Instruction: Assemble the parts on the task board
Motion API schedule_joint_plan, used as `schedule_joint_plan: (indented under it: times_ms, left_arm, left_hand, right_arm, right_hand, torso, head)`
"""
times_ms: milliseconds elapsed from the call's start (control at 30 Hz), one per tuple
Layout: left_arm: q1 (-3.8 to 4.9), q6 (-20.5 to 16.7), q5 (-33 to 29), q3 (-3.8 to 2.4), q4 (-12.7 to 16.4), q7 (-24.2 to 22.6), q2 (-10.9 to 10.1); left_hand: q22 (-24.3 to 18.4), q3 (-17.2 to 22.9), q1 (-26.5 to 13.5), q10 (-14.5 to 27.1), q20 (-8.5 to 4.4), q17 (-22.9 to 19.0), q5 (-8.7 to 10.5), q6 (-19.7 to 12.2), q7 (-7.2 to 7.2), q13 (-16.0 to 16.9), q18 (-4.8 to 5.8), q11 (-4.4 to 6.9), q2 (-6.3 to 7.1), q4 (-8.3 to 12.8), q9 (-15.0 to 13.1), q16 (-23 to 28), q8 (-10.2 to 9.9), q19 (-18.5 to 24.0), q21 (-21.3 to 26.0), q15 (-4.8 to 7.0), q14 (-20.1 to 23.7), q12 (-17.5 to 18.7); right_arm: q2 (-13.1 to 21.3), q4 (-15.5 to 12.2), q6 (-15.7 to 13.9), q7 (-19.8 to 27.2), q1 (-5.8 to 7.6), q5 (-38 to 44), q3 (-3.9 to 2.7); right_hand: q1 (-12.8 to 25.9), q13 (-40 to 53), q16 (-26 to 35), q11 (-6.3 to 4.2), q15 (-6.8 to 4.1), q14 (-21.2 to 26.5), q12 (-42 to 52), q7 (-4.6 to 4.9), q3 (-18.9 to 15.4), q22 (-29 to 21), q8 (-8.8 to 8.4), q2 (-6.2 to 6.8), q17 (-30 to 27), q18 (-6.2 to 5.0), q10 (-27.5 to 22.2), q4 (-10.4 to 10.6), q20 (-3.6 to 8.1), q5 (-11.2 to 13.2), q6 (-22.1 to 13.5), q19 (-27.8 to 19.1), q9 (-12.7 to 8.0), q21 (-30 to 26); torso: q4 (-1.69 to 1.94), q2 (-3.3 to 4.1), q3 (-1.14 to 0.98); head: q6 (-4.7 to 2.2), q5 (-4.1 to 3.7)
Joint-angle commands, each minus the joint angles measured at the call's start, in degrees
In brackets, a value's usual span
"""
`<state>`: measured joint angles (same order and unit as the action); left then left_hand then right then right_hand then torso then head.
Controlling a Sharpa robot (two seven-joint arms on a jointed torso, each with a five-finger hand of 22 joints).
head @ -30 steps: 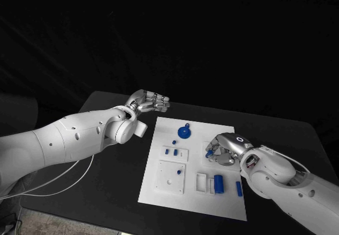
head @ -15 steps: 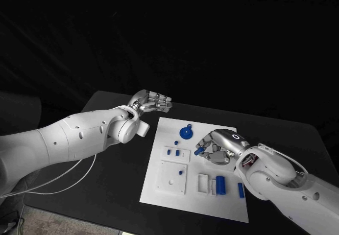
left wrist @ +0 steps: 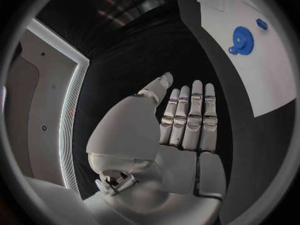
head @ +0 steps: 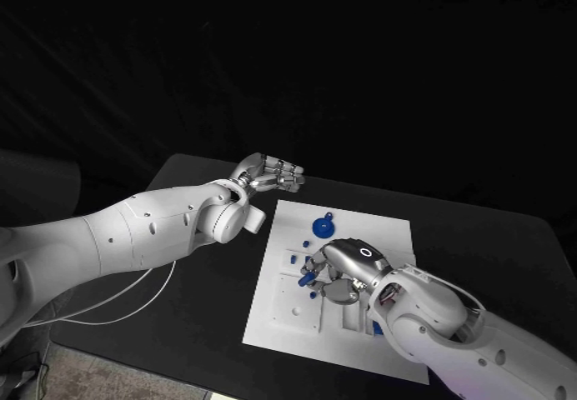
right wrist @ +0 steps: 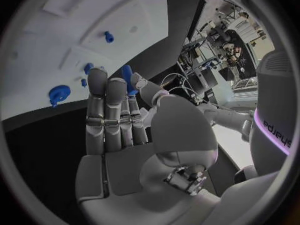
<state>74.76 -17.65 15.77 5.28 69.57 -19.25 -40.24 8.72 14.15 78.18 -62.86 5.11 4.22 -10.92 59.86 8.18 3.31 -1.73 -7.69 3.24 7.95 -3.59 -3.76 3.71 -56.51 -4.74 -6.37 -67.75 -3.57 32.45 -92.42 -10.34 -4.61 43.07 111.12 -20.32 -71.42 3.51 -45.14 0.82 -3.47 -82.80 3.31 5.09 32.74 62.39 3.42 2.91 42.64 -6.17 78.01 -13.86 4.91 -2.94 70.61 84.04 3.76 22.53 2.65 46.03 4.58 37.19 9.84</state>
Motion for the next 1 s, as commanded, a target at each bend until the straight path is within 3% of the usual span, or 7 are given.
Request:
schedule_joint_plan:
  times_ms: [33,200,600,700,1000]
  left_arm:
    - [0.09,0.4,-0.3,-0.05,0.0,-0.5,0.4]
    - [0.08,0.4,-0.3,-0.04,-0.1,-0.4,0.7]
    - [0.07,0.9,-0.3,-0.04,-0.2,-0.2,1.0]
    - [0.07,1.1,-0.3,-0.04,-0.2,0.0,1.1]
    - [0.07,1.6,-0.3,-0.03,-0.3,0.2,1.1]
  left_hand:
    - [-0.1,-0.1,0.0,0.3,0.18,0.1,-0.23,-0.5,0.13,0.0,0.38,-0.08,-0.41,-0.3,-0.1,0.1,-0.1,-0.1,-0.4,0.09,0.3,0.1]
    - [0.1,-0.1,0.1,0.4,0.03,0.0,-0.22,-0.5,0.17,0.0,0.07,-0.12,-0.4,-0.4,-0.1,0.1,-0.1,-0.8,-0.9,0.08,0.3,0.1]
    - [0.2,-0.2,0.1,0.4,0.06,0.0,-0.19,-0.6,0.2,0.0,0.01,-0.12,-0.4,-0.4,-0.1,0.1,-0.1,-0.8,-1.0,0.08,0.3,0.1]
    - [0.3,-0.3,0.1,0.4,0.12,0.0,-0.2,-0.7,0.22,0.0,-0.09,-0.13,-0.55,-0.5,-0.1,0.1,-0.1,-0.6,-1.1,0.05,0.3,0.1]
    - [0.4,-0.4,0.1,0.5,0.17,0.0,-0.14,-0.7,0.23,0.0,-0.1,-0.16,-0.6,-0.5,-0.1,0.1,-0.1,-0.5,-1.2,0.02,0.4,0.1]
  right_arm:
    - [-0.8,-0.1,2.5,0.5,-0.74,6.0,0.53]
    - [-2.1,0.4,2.8,0.2,-1.62,8.5,1.31]
    - [-3.4,2.0,3.8,-1.8,-2.43,11.8,2.39]
    - [-3.5,2.3,4.2,-1.9,-2.65,12.6,2.57]
    - [-3.5,2.8,4.5,-2.0,-3.06,13.3,2.83]
  right_hand:
    - [0.3,0.1,0.3,0.18,-0.35,0.0,0.2,-0.57,0.0,0.0,0.28,-0.53,0.0,-0.83,0.4,-0.4,0.16,-0.2,1.6,2.0,0.4,-0.1]
    - [0.4,0.1,0.3,0.19,-0.35,0.0,0.2,-0.57,0.0,0.0,0.27,-0.6,0.0,-0.83,0.4,-0.5,0.17,-0.2,1.6,2.0,0.4,-0.1]
    - [0.8,0.1,0.3,0.16,-0.37,0.0,0.2,-0.61,0.5,0.2,0.26,-0.53,0.1,-0.85,0.5,-0.8,0.19,-0.5,1.7,2.0,0.4,0.1]
    - [1.0,0.1,0.2,0.13,-0.4,0.0,0.2,-0.66,0.6,0.4,0.27,-0.3,0.1,-0.84,0.7,-0.9,0.21,-1.9,1.8,2.1,0.4,0.4]
    - [1.2,0.1,0.2,0.11,-0.42,0.0,0.2,-0.69,0.7,0.4,0.27,-0.2,0.1,-0.85,0.7,-0.9,0.23,-2.3,1.9,2.0,0.4,0.4]
  torso:
    - [-0.04,-0.01,0.1]
    - [-0.07,-0.01,-0.06]
    - [-0.12,0.08,-0.14]
    - [-0.15,0.1,-0.17]
    - [-0.18,0.09,-0.18]
  head:
    - [-0.1,0.53]
    - [-0.09,0.89]
    - [-0.26,1.2]
    - [-0.33,0.98]
    - [-0.26,1.33]
